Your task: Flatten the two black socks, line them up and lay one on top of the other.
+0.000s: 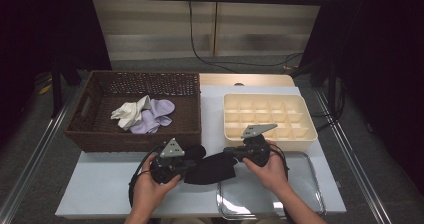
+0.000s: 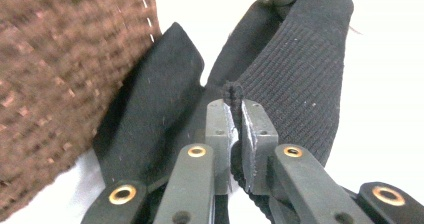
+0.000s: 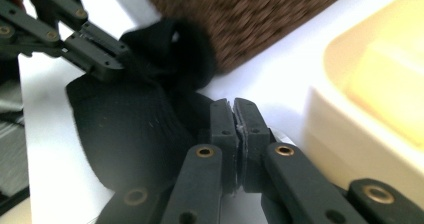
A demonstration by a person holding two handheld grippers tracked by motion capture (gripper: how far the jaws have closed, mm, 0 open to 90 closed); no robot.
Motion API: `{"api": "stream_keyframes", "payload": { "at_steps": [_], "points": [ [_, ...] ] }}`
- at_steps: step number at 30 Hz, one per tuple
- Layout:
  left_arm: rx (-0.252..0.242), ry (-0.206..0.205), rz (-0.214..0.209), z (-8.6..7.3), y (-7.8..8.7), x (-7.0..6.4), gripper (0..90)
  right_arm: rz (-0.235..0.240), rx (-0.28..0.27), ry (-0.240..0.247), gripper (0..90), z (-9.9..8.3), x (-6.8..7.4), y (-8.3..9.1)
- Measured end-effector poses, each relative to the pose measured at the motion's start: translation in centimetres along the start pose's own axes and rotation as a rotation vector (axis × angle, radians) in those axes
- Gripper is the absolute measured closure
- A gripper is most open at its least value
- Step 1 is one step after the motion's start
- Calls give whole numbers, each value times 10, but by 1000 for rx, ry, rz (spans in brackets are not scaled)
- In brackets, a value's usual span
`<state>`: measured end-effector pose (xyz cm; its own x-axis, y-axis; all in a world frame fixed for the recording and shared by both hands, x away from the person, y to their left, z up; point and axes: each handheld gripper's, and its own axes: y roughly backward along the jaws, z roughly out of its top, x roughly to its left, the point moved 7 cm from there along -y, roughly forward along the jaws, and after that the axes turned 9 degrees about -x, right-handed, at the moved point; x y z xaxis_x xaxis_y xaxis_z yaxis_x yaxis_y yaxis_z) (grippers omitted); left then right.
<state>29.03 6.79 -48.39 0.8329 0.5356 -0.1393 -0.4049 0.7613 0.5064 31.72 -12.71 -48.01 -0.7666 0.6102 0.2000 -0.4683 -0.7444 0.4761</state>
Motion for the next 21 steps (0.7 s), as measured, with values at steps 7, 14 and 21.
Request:
{"api": "stream_keyframes", "payload": {
  "at_steps": [7, 14, 21],
  "points": [
    [8, 30, -29, -7, 1, -1, 801, -5, -8, -13, 878, -18, -5, 11],
    [0, 80, -25, -9, 2, 4, 755, 17, 42, -4, 876, -39, -1, 9],
    [32, 115, 16, -18, -3, 17, 785, 21, 47, -1, 873, -43, -3, 8]
  ]
}}
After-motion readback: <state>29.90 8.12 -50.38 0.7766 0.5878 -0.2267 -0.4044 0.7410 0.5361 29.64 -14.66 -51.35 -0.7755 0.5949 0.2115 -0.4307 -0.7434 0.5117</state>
